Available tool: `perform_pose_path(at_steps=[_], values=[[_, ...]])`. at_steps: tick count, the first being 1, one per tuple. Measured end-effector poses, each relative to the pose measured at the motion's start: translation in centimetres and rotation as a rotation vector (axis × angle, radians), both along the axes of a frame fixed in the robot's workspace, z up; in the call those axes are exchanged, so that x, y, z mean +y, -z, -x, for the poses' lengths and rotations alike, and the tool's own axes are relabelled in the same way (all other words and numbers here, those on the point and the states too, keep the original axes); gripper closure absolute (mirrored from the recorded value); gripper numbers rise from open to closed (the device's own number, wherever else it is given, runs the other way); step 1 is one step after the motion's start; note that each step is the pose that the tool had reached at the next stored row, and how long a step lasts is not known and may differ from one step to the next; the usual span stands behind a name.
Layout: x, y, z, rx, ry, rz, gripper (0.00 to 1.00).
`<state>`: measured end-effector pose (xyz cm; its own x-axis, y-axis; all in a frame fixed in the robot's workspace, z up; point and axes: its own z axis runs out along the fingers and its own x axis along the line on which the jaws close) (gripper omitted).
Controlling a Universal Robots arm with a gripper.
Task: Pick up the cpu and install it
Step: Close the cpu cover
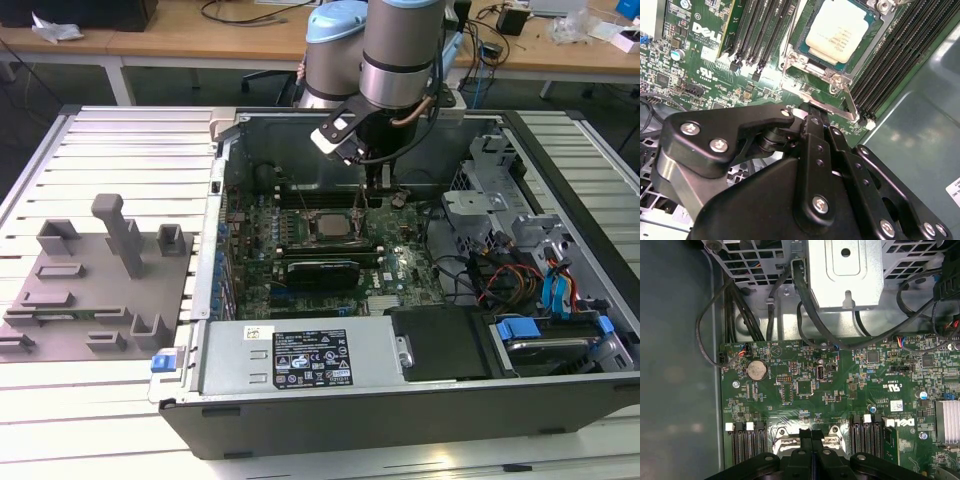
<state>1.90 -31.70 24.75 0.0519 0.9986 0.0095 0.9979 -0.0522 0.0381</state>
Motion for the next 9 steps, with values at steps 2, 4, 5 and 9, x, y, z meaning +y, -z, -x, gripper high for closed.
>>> perform_pose_path(at_steps=[2,4,5,9], values=[[0.0,0.0,0.06,0.0,0.0,0.0001,0.89],[0.0,0.0,0.14,0.0,0.0,0.0,0.89],[0.0,0.0,0.19,0.0,0.0,0.0,0.89],[0.0,0.01,0.46,0.0,0.0,0.0,0.89]])
